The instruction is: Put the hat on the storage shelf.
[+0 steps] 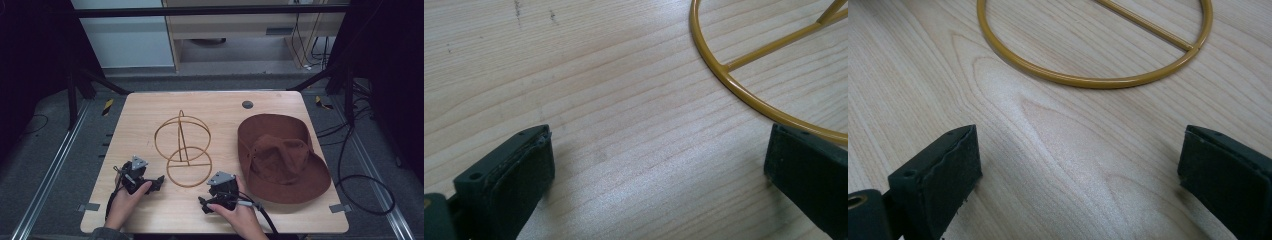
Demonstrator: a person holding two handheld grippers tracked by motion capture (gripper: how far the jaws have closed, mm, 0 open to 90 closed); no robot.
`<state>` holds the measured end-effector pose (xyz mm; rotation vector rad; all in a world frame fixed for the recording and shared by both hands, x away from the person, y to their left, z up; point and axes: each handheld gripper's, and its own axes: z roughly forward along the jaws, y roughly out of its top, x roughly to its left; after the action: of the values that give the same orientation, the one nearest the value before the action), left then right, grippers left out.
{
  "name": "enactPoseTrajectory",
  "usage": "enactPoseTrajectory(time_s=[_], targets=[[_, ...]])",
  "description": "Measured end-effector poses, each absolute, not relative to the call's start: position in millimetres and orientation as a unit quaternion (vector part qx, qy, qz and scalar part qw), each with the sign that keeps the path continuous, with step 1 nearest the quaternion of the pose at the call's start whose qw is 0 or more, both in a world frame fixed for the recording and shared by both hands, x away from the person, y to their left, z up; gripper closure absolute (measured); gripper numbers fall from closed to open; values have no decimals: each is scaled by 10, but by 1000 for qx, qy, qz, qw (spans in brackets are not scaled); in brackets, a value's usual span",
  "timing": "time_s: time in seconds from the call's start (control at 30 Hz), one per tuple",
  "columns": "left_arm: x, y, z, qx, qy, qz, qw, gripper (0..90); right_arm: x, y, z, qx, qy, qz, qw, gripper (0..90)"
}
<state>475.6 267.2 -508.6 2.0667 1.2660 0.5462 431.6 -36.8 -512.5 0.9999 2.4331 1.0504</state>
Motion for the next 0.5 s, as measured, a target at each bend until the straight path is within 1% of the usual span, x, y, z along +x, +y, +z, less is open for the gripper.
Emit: enactPoseTrajectory(time_s=[0.2, 0.33, 0.4, 0.5], targets=[[4751, 2665, -5086, 788, 481, 208, 323, 0, 4305, -377, -5124, 352, 846, 367, 158, 53], [4746, 2662, -5087, 787, 481, 208, 324, 0, 4260, -388, -5097, 350, 848, 365, 157, 109], [4743, 2663, -5088, 787, 481, 209, 325, 0, 4199, -379, -5008, 335, 854, 361, 166, 107], [4736, 2664, -5088, 789, 478, 210, 324, 0, 4086, -387, -4757, 316, 857, 368, 174, 110]])
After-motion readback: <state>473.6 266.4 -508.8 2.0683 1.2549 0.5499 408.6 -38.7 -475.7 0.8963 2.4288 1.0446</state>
